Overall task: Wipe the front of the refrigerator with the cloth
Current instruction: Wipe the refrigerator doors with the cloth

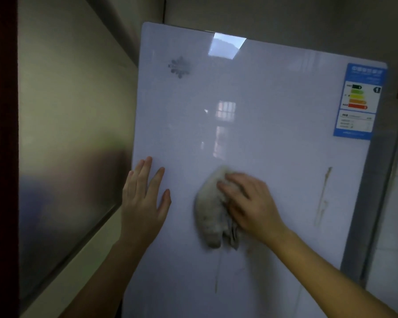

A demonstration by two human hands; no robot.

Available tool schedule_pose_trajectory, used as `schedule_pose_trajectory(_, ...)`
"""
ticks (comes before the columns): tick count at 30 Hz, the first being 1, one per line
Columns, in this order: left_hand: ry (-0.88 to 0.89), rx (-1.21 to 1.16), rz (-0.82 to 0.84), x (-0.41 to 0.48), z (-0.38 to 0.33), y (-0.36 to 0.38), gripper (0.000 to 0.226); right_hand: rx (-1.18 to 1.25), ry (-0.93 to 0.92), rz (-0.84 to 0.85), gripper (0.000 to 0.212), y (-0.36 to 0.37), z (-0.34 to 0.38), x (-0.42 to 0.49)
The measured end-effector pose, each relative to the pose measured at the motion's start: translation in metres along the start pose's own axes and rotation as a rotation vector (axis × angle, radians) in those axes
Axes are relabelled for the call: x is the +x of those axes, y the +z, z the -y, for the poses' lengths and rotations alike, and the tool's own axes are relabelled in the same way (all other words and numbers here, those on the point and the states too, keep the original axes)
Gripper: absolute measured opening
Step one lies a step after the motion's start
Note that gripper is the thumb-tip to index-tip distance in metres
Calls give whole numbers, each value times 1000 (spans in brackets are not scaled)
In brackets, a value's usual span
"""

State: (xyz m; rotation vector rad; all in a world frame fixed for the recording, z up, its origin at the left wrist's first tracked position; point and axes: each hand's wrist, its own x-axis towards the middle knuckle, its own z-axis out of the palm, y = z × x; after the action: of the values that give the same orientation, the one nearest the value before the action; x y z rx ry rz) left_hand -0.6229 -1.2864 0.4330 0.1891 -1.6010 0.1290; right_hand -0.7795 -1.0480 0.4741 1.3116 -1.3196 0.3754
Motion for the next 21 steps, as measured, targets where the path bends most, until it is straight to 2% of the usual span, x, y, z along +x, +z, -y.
schedule_pose_trajectory(2, -4, -2, 2, 0, 0, -1, 52, -15, 127, -48, 39, -9, -13, 4)
schedule_pose_trajectory(4, -7, -4, 5, 0, -1, -2, 53, -23, 153, -51, 40, -11, -15, 0)
schedule_pose_trajectory(9, -6, 9, 29, 2, -3, -6, 52, -1, -171, 109, 36, -2, -4, -39)
schedule_pose_trajectory(11, -7, 12, 44, 3, -3, -8, 53, -2, -232, 136, 36, -5, -7, -51)
schedule_pose_trajectory(13, -4, 22, 64, 3, -4, -9, 53, -17, -186, 118, 39, -13, -20, -52)
schedule_pose_trajectory(19, -55, 37, 56, 4, -17, -9, 52, -46, 179, -41, 45, -40, -67, -42)
schedule_pose_trajectory(21, -51, 26, 34, 3, -32, -5, 50, -41, 158, -34, 44, -38, -64, -46)
